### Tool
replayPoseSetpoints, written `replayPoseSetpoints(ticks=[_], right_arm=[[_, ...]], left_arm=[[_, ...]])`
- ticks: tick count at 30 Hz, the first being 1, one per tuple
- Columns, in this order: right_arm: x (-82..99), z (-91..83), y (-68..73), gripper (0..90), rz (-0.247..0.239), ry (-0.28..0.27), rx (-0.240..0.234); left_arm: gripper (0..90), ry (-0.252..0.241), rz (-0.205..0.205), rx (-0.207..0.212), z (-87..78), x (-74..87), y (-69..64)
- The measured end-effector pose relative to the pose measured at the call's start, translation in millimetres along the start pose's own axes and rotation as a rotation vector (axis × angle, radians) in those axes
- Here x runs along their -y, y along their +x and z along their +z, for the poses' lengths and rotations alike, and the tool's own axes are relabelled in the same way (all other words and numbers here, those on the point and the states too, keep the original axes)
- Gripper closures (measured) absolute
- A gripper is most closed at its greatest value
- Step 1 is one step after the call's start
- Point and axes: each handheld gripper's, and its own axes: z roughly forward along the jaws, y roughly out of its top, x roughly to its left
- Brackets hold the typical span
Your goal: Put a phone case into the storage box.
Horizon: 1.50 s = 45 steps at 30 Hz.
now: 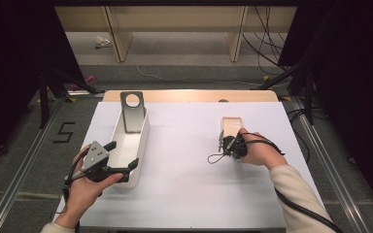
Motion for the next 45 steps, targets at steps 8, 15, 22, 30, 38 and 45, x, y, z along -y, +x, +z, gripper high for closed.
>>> replayPoseSetpoints(ticks=[8, 15, 22, 30, 38, 45], right_arm=[[-0.5, -0.2, 0.7, 84.2, -0.004, 0.005, 0.005], [-0.3, -0.5, 2.0, 84.7, -0.010, 0.007, 0.006], [0.4, -0.4, 2.5, 85.1, -0.018, -0.002, 0.015], [3.9, -1.5, 3.0, 85.7, 0.012, -0.030, 0.021], [9.5, -7.3, 2.9, 86.7, 0.055, -0.091, 0.010], [19.5, -16.0, 0.6, 87.2, 0.130, -0.184, 0.008]], left_arm=[[4.6, -0.003, 0.002, 0.003, -0.2, -0.3, -0.3], [5.0, -0.004, -0.001, 0.005, -0.1, 0.0, 0.3], [5.1, -0.005, -0.002, 0.005, 0.0, 0.0, 0.3], [5.1, -0.007, -0.002, 0.005, -0.4, 0.0, 0.9], [5.5, -0.005, -0.002, 0.001, -0.5, 0.2, 0.9], [5.6, -0.009, -0.003, -0.001, -1.2, -0.3, 1.3]])
